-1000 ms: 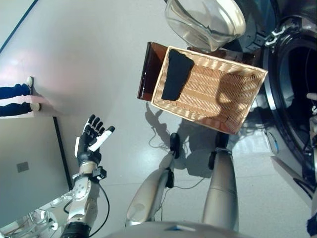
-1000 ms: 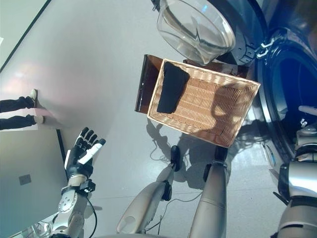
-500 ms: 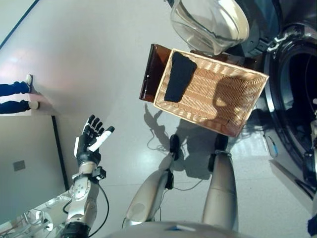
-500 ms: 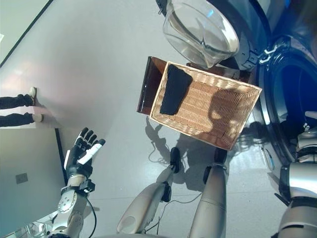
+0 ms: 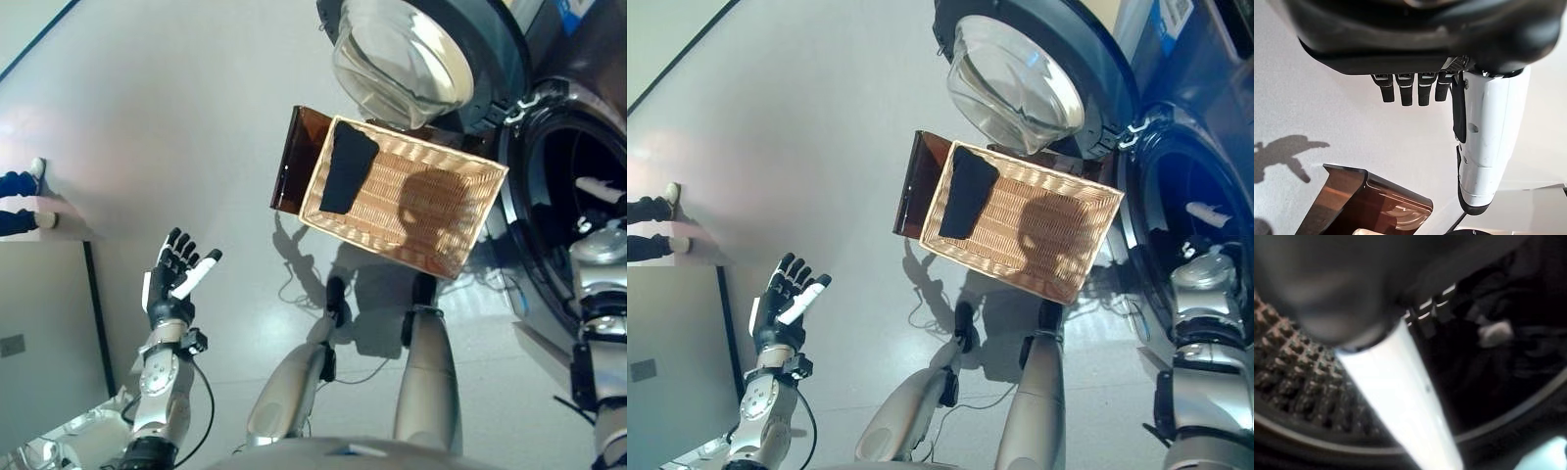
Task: Pick up the clothes and place them into the washing machine
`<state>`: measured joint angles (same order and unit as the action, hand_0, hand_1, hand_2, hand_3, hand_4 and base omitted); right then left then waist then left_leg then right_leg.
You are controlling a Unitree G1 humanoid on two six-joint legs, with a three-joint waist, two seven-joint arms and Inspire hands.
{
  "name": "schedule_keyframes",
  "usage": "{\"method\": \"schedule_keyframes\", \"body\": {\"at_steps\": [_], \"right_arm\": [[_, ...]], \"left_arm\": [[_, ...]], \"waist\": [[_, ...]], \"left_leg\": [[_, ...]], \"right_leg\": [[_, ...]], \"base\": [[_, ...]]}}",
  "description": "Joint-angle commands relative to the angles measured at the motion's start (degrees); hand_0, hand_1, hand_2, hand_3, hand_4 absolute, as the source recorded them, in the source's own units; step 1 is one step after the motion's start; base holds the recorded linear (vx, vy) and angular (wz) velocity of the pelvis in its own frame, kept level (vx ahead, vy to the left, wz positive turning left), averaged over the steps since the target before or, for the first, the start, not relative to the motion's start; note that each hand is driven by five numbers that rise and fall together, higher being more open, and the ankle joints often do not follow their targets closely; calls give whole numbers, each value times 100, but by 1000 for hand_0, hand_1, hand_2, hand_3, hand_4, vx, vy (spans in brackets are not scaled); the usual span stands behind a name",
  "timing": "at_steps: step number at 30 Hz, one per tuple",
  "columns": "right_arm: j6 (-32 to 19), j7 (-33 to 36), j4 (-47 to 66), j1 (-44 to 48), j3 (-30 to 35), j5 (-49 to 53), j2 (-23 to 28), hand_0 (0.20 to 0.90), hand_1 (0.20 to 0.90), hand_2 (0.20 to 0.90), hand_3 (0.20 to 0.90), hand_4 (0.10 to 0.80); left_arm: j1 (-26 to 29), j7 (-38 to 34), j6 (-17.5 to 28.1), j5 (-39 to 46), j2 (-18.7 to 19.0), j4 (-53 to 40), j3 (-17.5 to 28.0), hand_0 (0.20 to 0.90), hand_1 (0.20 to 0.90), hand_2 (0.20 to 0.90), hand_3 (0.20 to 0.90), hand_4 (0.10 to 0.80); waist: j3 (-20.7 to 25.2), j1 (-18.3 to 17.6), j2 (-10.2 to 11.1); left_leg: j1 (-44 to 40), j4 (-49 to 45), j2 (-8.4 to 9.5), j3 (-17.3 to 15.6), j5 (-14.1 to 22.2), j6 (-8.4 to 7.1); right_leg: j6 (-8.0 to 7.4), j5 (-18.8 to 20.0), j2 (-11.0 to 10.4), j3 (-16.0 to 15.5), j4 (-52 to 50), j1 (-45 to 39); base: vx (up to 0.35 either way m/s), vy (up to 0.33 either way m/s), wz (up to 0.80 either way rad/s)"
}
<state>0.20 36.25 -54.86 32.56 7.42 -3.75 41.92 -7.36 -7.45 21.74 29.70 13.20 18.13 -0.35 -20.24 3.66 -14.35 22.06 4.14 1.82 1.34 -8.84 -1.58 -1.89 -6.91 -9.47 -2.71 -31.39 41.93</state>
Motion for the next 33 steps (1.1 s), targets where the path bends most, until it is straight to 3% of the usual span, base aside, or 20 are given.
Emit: {"method": "schedule_keyframes", "body": {"at_steps": [1,12,33], "right_arm": [[-496,403,341,-328,-24,-110,-81,900,900,900,900,800],[-1014,-244,909,-1433,-379,-119,-1191,900,900,900,900,800],[-1139,-511,834,-1169,-1498,-348,-2008,900,900,900,900,800]], "left_arm": [[-83,-178,560,-54,323,63,634,900,900,900,900,800],[-88,-171,528,-276,280,273,694,900,900,900,900,800],[-52,-321,588,-509,188,138,500,900,900,900,900,800]], "waist": [[423,5,310],[531,-104,639],[514,34,688]], "left_leg": [[66,86,93,115,198,-282],[-337,86,-35,184,268,-275],[-219,86,-7,126,228,-223]], "right_leg": [[-210,377,14,-73,941,-547],[-275,580,79,-295,1591,-1345],[-323,827,76,-277,1983,-1345]], "base": [[41,14,-2],[32,5,-2],[0,4,0]]}}
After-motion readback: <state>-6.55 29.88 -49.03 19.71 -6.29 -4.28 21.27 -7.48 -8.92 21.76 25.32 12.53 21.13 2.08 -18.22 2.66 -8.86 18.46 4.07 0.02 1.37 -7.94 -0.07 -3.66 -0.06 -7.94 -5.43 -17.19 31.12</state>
